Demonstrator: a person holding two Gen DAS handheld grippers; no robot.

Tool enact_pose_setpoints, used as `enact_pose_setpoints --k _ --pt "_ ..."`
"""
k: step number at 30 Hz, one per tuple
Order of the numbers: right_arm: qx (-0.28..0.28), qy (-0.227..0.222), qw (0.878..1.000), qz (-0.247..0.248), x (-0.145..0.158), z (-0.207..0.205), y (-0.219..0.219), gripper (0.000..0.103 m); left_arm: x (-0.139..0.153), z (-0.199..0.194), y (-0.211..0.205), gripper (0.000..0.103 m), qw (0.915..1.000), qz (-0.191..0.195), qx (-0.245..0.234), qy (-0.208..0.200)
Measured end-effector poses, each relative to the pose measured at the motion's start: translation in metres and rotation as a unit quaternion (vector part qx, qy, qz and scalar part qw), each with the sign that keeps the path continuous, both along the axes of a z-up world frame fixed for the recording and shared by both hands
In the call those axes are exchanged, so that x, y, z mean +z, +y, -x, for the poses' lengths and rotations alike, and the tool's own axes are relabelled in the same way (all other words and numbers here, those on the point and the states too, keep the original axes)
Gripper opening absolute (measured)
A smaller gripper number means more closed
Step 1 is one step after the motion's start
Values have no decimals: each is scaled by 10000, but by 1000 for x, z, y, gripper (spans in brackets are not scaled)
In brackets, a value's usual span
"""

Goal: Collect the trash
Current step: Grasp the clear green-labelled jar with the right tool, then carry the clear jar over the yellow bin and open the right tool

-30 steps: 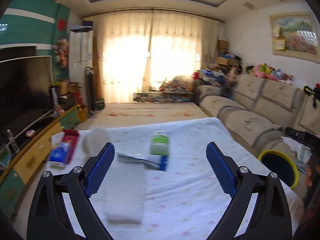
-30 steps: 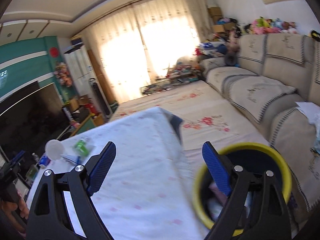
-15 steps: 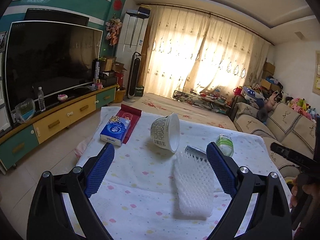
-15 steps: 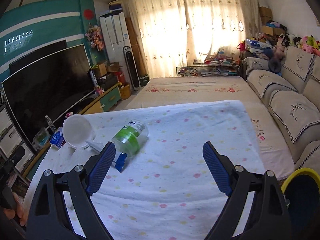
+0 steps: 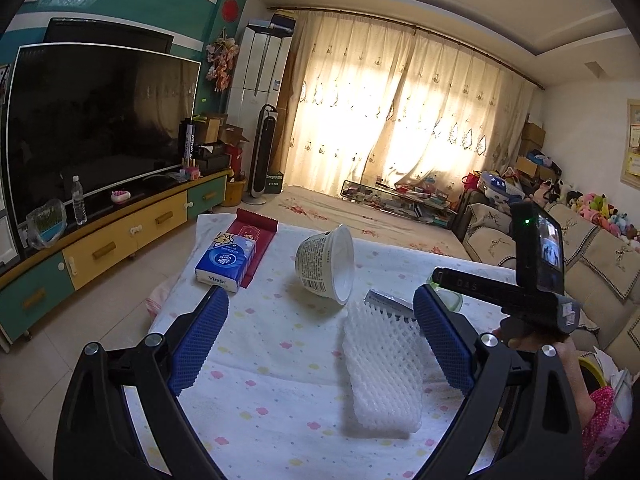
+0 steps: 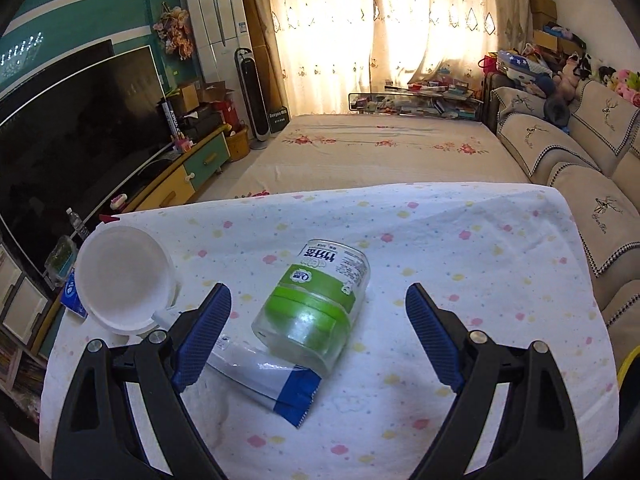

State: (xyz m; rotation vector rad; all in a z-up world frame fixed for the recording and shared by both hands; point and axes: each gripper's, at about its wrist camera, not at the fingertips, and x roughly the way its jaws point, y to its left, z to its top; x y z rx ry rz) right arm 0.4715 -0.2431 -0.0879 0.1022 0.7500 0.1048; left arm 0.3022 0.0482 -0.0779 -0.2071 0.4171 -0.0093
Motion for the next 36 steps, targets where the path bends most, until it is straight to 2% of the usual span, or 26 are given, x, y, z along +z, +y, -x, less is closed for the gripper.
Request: enact_pose_setpoints --k 6,8,10,15,18,21,27,31,36 --pt "-106 340 9988 328 -23 -17 23 84 -2 -1 2 92 10000 58 -22 14" --pt "-138 334 9989 312 -27 -17 23 77 -2 -1 1 92 10000 63 -36 2" --pt "-149 312 9992 203 -27 -17 19 58 -3 -1 0 92 10000 57 -53 -2" --pt "-122 212 9997 -34 -22 -14 6 56 -2 1 -3 92 10000 21 -57 -5" --pt "-156 161 9996 -158 -12 -10 -7 51 -3 0 -4 92 10000 13 -70 17" --pt "-137 47 9995 -287 3 -2 -20 49 -4 0 -5 92 10000 -17 -88 32" --pt "160 -72 9992 -360 29 33 -55 49 -5 0 -8 92 9999 -47 -139 60" --pt "285 -103 9976 -622 39 76 -93 49 -3 2 -9 92 9999 -68 -147 43" --pt "31 -327 9954 -905 52 134 -156 49 -2 3 -11 92 9998 -75 -163 49"
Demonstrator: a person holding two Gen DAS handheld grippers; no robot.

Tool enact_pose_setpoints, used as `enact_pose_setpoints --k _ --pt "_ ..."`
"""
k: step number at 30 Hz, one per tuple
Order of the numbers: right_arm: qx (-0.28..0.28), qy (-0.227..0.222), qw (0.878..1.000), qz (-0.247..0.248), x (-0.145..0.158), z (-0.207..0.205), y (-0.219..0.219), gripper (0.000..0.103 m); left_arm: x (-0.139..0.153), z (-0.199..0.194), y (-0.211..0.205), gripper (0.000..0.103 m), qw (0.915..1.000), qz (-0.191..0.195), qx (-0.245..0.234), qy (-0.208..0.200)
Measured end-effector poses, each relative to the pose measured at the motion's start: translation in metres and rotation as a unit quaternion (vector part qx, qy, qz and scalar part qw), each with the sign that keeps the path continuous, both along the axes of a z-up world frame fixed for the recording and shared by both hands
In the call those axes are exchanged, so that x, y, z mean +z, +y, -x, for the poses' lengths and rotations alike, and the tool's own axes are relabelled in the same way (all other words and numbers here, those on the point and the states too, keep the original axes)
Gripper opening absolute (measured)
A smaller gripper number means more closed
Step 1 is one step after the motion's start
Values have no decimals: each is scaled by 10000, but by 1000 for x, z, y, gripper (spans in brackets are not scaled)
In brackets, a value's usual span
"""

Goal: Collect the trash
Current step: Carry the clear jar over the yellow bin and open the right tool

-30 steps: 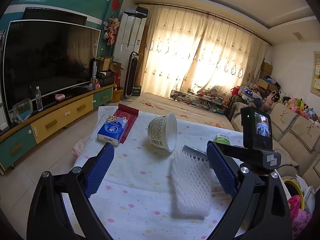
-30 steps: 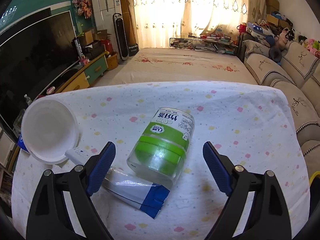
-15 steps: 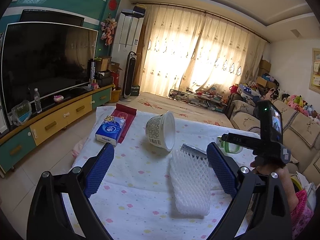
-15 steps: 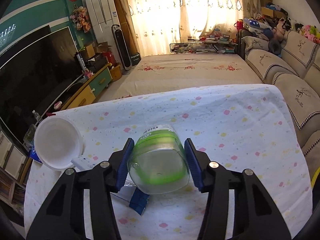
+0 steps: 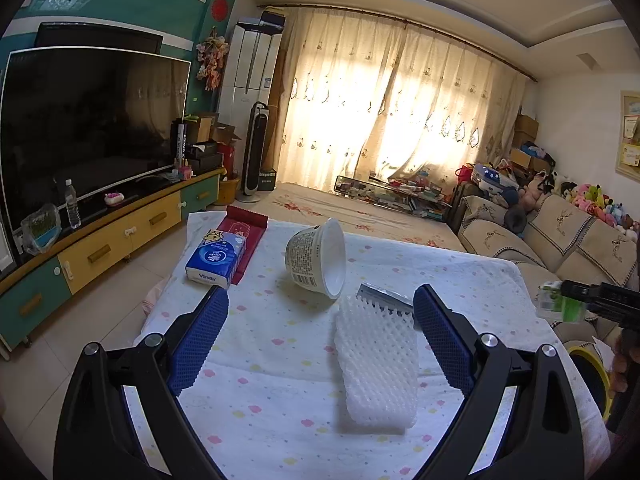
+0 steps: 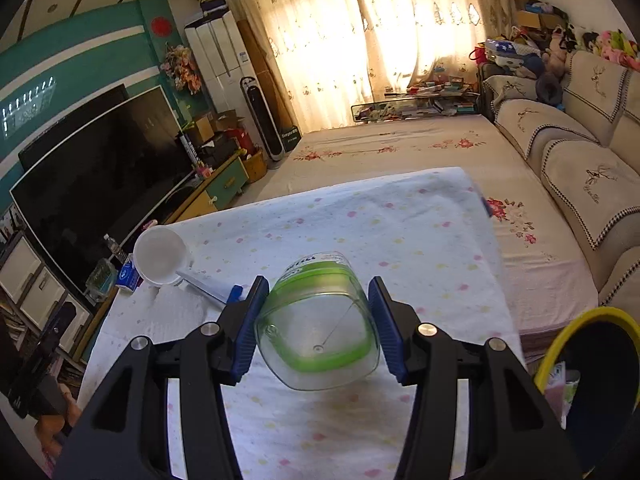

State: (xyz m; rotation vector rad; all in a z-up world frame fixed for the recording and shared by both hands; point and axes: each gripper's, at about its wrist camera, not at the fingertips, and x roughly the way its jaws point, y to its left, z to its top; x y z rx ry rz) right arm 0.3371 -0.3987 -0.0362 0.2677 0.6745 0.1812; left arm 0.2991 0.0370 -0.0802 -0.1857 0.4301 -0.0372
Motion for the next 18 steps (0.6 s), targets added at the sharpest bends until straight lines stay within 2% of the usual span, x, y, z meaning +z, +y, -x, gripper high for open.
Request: enact_pose_setpoints --k 5,11,18 --pt "-827 -73 9965 -40 -3 57 -83 49 -1 1 -4 92 10000 -61 -41 10" --pt "-1960 287 9802 57 -39 101 -177 49 -1 1 -10 92 9998 -173 -67 23" --pt "-2609 655 9631 130 -81 120 -236 52 -4 -1 -14 92 9996 -247 -59 92"
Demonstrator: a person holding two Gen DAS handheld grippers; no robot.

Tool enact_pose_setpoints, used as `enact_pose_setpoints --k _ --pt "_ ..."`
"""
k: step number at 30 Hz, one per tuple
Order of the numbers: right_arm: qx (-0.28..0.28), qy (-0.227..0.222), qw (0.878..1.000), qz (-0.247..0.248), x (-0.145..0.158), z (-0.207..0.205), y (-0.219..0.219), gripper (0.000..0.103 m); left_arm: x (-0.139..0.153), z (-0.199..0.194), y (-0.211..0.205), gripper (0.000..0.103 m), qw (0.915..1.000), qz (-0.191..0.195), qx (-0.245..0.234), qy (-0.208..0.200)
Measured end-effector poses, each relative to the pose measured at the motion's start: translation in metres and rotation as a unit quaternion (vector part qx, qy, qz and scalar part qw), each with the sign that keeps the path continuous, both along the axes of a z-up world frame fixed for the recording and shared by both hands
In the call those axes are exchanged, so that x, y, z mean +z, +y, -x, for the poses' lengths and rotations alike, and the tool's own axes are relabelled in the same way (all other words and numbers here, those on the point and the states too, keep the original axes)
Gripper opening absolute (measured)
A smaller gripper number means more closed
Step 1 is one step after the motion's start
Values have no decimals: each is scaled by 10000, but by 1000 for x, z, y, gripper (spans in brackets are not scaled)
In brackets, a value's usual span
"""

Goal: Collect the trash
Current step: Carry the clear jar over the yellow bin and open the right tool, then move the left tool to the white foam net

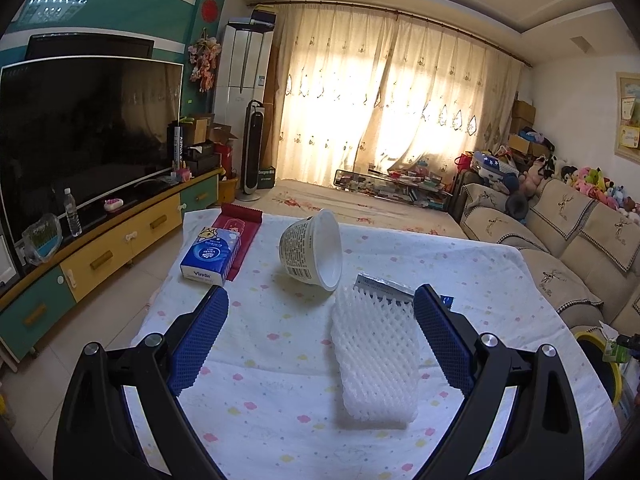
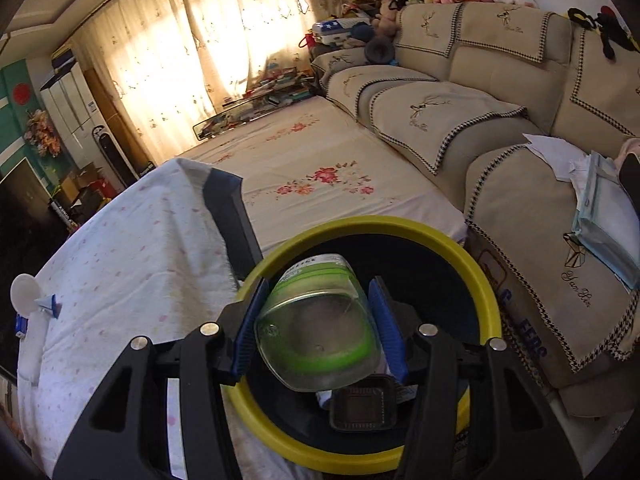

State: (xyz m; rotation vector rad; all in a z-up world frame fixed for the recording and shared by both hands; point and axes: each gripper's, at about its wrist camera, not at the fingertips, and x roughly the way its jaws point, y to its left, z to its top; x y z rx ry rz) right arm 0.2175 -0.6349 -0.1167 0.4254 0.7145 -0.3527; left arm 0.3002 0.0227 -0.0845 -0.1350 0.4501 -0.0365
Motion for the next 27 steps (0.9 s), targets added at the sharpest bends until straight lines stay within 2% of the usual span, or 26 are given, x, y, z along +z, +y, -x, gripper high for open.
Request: enact_pose_setpoints --k 2,6,11,16,20,24,27 --pt "-111 -76 9999 -15 0 0 -5 60 -1 -1 -1 92 10000 -11 -6 17" --pt "64 -345 9994 6 19 -15 20 61 -1 -2 -2 92 10000 -24 -37 43" --pt "878 -947 9916 -74 56 -45 86 69 -1 -2 -2 92 9999 27 -89 45" --pt "1594 -1247 9793 -84 76 -88 153 70 -7 -7 -4 92 9992 90 -270 268" --pt "1848 -1469 9714 -258 70 -106 190 70 -15 -15 -13 98 9975 65 -486 511" --pt "2009 -1164 9723 -251 55 -117 207 70 -28 -26 -31 98 9934 -160 -695 898" --pt "2004 -1179 9719 -358 54 -117 207 71 -42 -36 -50 98 9868 -435 -855 1301"
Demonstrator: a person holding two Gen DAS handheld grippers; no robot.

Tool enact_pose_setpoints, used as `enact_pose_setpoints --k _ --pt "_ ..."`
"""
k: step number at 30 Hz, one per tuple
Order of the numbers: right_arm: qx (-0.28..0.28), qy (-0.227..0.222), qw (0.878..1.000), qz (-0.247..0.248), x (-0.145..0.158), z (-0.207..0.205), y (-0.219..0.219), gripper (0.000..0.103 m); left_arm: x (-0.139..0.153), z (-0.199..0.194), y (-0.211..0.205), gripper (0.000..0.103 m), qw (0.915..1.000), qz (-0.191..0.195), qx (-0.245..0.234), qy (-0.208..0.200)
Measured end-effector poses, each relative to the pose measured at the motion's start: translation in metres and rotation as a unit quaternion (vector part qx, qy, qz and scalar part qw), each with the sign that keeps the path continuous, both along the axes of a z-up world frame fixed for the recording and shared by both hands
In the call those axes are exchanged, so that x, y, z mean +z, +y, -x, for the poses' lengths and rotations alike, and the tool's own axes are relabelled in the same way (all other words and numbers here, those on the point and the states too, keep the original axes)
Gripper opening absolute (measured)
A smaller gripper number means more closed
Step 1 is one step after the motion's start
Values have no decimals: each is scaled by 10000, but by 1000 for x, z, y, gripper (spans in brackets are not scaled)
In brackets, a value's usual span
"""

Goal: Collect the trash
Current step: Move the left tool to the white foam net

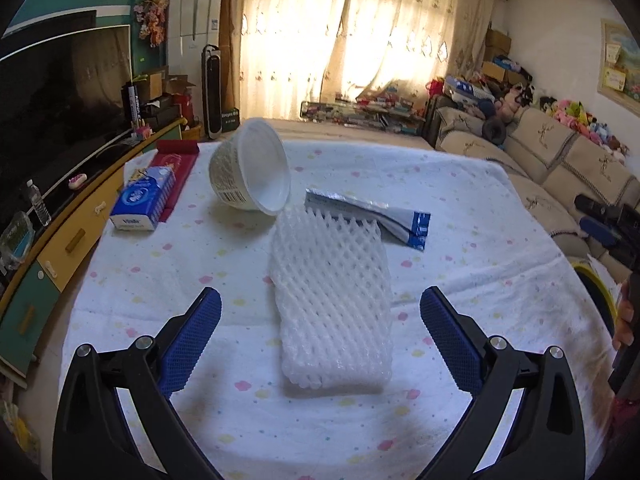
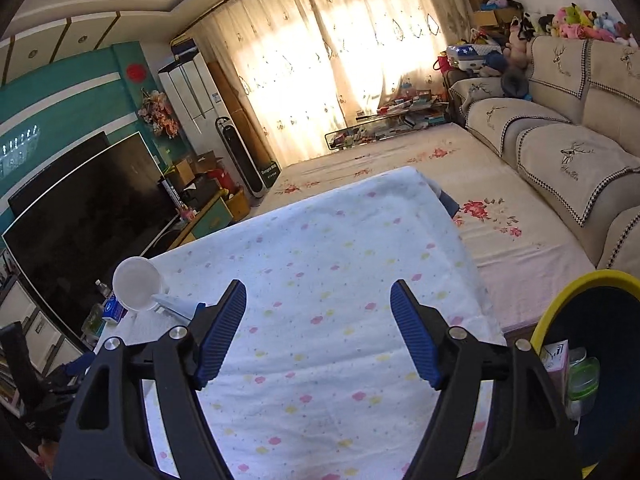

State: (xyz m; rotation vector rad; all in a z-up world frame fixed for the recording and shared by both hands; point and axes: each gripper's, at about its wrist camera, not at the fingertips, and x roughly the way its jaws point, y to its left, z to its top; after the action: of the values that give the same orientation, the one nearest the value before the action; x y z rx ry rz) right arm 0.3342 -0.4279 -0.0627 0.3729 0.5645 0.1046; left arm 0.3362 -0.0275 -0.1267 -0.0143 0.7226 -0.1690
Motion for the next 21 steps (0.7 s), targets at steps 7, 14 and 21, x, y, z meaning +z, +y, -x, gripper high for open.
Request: enact_pose_setpoints --k 7,14,21 --pt "103 -64 9997 -212 -3 7 -5 74 -22 -27 -25 98 9967 -483 0 656" --pt "162 -115 9995 -239 -2 12 -6 75 -29 -59 -38 98 9920 -755 113 1010" --pt "178 -87 9994 -292 -3 11 -6 75 -28 -70 -48 75 9914 -671 127 1117"
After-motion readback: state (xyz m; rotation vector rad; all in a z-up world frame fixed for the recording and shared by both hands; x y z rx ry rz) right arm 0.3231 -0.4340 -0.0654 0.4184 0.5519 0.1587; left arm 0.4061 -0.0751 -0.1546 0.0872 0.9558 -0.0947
